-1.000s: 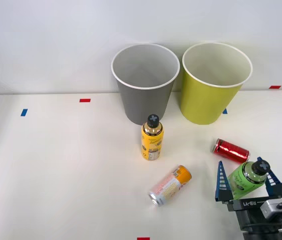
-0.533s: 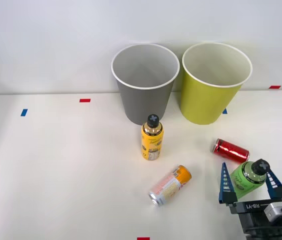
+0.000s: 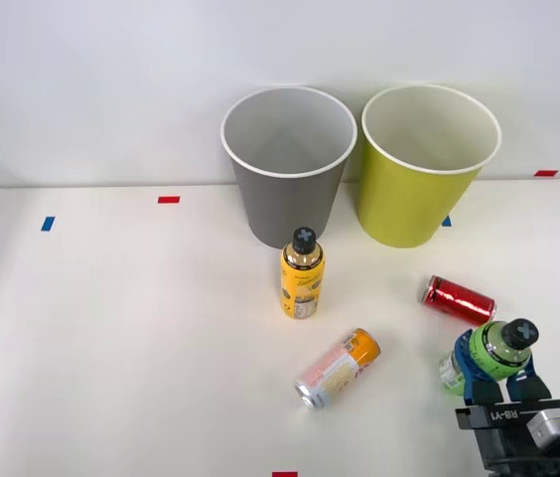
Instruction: Put cans in the gray bin, plastic bottles in the light green bin
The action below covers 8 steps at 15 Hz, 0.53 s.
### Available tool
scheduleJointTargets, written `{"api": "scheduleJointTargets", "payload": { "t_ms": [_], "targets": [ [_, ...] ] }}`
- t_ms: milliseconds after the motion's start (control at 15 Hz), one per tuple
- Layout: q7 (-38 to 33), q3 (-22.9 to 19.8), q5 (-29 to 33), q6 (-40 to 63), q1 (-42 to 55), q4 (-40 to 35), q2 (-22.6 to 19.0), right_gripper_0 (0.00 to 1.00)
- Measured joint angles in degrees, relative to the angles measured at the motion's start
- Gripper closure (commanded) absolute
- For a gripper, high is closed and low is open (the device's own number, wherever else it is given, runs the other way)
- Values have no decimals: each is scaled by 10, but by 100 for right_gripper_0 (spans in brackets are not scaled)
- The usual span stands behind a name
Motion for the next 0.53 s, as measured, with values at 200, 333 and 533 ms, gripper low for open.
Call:
{"api": "scheduleJointTargets", "payload": {
  "t_ms": [200,333,533],
  "targets": [
    [6,0,-3,-4,2,0,1,100],
    [10,1,-6,-8,5,0,2,100],
    [12,2,-9,-11,11,-4,5,100]
  ]
}}
